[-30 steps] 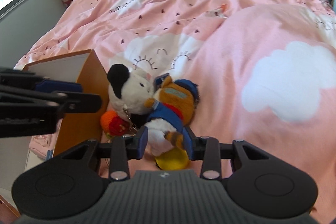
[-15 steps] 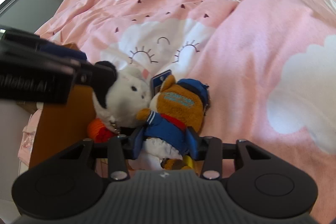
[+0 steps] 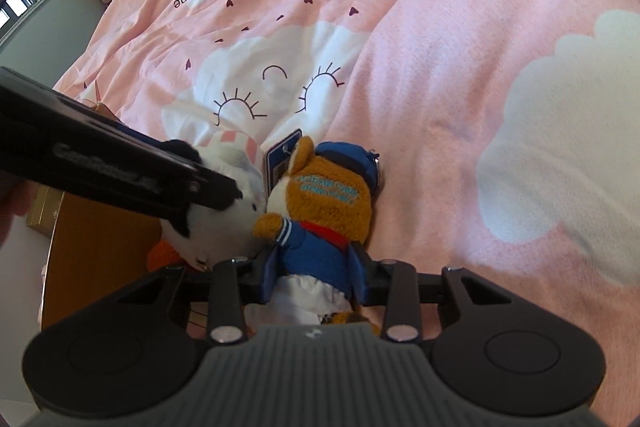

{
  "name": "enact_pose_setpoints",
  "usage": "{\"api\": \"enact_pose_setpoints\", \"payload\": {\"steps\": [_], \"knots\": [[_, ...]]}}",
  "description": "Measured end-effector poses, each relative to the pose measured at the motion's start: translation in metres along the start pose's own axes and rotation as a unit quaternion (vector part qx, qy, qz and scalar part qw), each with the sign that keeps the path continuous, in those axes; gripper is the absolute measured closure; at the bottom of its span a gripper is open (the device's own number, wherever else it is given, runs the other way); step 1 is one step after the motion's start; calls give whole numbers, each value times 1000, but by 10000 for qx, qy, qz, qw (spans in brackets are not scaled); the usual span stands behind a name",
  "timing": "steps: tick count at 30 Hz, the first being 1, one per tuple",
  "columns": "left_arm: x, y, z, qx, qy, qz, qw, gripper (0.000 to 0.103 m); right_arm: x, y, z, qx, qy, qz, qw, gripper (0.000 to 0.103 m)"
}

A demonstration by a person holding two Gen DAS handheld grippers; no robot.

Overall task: Organize objects
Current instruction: 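Grasp the white plush with the left gripper while the right grasps the orange fox plush, then lift and carry both plush toys over the white box with both grippers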

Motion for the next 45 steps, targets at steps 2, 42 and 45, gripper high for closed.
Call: {"api": "enact_pose_setpoints", "payload": {"steps": [2, 42, 45], "knots": [[-6, 2, 3, -29, -84, -58, 9999, 30, 0, 0, 1, 1, -22, 7, 10000, 64], [149, 118, 48, 119, -502, 3284, 9431, 77, 129, 5, -21, 82, -319, 1240, 9917, 69], [168, 135, 51, 49, -572, 3438, 9373, 88, 145, 7, -37, 189, -543, 1340, 9893, 69]]}}
Point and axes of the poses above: each gripper's, at about its wrist camera, not at the fingertips, and x roughly against the way its jaws point, z to its right, y to its underside, the point moved 2 cm from there along -x, roughly the way its jaws point, and after that the axes turned 8 degrees about y, right-handed, at the moved point
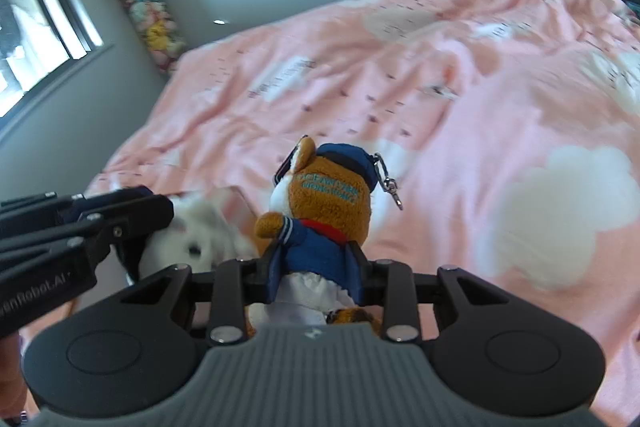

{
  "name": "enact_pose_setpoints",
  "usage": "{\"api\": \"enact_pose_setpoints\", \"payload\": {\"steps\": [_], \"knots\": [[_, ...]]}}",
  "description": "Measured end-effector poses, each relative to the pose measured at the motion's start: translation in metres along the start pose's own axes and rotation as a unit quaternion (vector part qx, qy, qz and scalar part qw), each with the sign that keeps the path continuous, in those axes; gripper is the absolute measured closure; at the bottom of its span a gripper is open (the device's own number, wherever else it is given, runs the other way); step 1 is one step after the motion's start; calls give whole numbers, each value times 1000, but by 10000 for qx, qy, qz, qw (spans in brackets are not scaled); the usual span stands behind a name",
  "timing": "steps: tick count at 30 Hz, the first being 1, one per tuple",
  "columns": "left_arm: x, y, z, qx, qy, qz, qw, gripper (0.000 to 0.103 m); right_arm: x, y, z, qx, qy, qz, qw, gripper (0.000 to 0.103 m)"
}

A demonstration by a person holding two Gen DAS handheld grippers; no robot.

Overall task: Organize objects
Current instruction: 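Lift and carry both plush toys over the white box with both grippers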

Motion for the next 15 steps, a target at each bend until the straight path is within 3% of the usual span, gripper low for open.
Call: {"api": "enact_pose_setpoints", "payload": {"steps": [3, 7, 15], "knots": [[20, 4, -1, -26, -27, 125, 9999, 89, 11, -1, -22, 76, -348, 14, 9994, 69], [44, 9, -7, 16, -155, 285, 9995, 89, 23, 2, -49, 301, -511, 59, 9982, 69], [86, 25, -38, 100, -170, 194, 9996, 89, 31, 16, -92, 325, -1057, -259, 9935, 68]]}}
Point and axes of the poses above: each gripper's, at about its wrist camera, not at the fingertips, and x roughly against the way its jaws point, z to its right, y to its underside, the point moved 2 cm from there along -x, roughly the way its jaws point, and after that the axes turned 8 degrees about y, right-handed, at the moved point
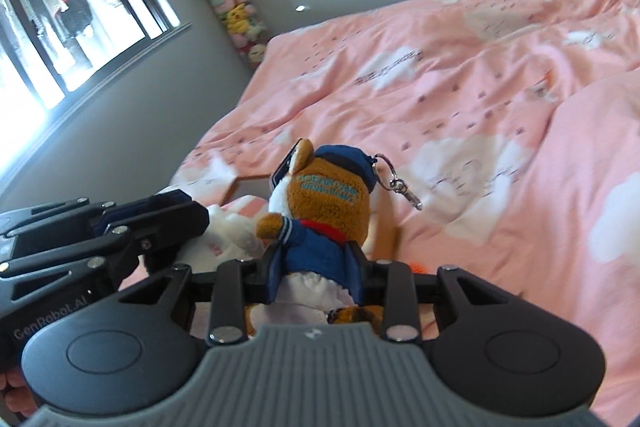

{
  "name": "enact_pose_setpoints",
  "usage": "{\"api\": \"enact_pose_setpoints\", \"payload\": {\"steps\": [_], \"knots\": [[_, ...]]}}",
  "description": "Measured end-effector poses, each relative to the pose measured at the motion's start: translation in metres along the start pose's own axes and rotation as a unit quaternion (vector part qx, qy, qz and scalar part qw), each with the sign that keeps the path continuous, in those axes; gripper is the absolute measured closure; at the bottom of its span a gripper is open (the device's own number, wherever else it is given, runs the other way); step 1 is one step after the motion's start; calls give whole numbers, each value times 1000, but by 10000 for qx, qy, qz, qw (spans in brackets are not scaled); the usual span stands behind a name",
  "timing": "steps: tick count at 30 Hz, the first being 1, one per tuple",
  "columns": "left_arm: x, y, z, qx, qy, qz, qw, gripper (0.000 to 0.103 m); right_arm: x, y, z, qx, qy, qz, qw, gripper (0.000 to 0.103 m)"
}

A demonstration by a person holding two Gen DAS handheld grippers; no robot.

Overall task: Organize objects
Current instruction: 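Lift and carry both plush toys over the white box with both grippers, then lower both plush toys into the box and open both grippers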

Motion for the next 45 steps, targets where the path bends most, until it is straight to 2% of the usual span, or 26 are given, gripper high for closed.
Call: {"api": "enact_pose_setpoints", "payload": {"steps": [4, 9, 13, 17, 20, 26, 32, 35, 40, 41, 45], "knots": [[15, 7, -17, -107, 57, -159, 9998, 89, -12, 10, -21, -187, -378, -331, 9986, 68], [22, 23, -32, -262, 71, -538, 9982, 89, -32, 25, -39, -318, -613, -729, 9949, 68], [17, 43, -38, -240, 75, -822, 9963, 89, -49, 39, -42, -324, -565, -1076, 9921, 68], [11, 64, -37, -318, 131, -934, 9950, 89, -64, 56, -39, -369, -555, -1414, 9877, 68], [5, 76, -37, -446, 6, -1021, 9938, 89, -77, 64, -36, -397, -505, -1617, 9847, 68], [-7, 98, -28, -1034, -297, -1152, 9875, 89, -95, 77, -37, -116, -209, -1819, 9830, 68], [-18, 114, -29, -1022, -290, -1548, 9822, 88, -108, 84, -38, -37, -187, -2037, 9788, 67], [-20, 118, -30, -972, -377, -1665, 9805, 86, -114, 86, -41, 57, -166, -2133, 9768, 66], [-22, 124, -34, -788, -419, -1845, 9788, 73, -115, 87, -44, 241, -151, -2176, 9756, 63], [-21, 126, -34, -757, -407, -1835, 9793, 73, -113, 87, -45, 288, -153, -2172, 9756, 63], [-19, 127, -39, -544, -399, -1827, 9809, 62, -110, 88, -47, 491, -124, -2146, 9754, 62]]}}
Point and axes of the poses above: each gripper's, at about its wrist camera, not at the fingertips, and x roughly against the way its jaws point, z to its right, y to its underside, the point moved 2 cm from there along -x, roughly the way its jaws point, and after that the axes turned 8 degrees about y, right-handed, at the moved point
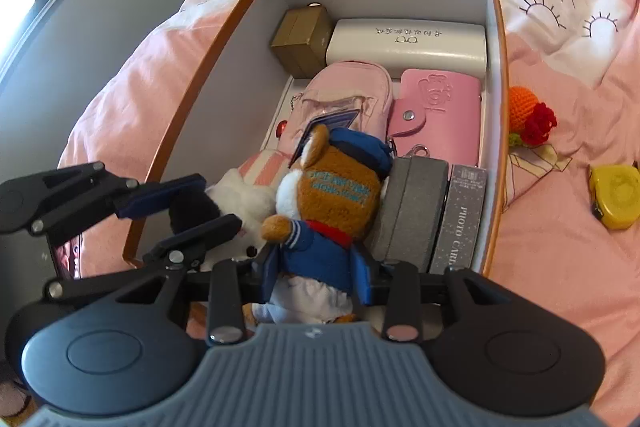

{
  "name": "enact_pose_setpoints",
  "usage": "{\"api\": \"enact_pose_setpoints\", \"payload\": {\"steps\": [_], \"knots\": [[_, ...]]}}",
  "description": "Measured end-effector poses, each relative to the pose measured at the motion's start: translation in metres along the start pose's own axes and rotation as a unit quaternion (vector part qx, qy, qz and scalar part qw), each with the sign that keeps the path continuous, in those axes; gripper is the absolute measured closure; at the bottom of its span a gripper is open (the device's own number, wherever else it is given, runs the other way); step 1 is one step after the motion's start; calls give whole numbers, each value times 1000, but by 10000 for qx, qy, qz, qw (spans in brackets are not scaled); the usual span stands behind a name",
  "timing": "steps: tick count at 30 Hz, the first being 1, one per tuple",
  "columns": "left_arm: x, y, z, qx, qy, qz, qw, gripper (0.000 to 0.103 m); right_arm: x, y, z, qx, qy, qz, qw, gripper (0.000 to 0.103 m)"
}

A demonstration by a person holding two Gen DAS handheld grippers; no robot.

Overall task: Organize objects
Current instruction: 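Lower both plush toys into the box and open both grippers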

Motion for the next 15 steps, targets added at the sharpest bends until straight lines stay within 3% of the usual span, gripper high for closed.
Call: {"api": "enact_pose_setpoints", "payload": {"steps": [3, 8, 11, 15], "knots": [[7, 0, -5, 198, 46, 12, 9998, 54, 7, 1, 0, 88, -1, 43, 10000, 62], [17, -7, -21, 795, 248, 47, 9965, 55, 21, -4, 1, 267, 86, 325, 9991, 62], [15, -13, -28, 1100, 354, 24, 9933, 66, 24, -8, 1, 318, 107, 425, 9985, 64], [0, -17, -28, 1277, 365, -243, 9908, 79, 19, -9, -2, 447, 141, 451, 9979, 75]]}}
Point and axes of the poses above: each gripper's, at about its wrist camera, not at the fingertips, and x roughly against the way its jaws point, z to its right, y to its underside, the point moved 2 cm from there along -x, roughly the way its jaws point, and after that the axes turned 8 degrees about y, right-handed, at the moved point
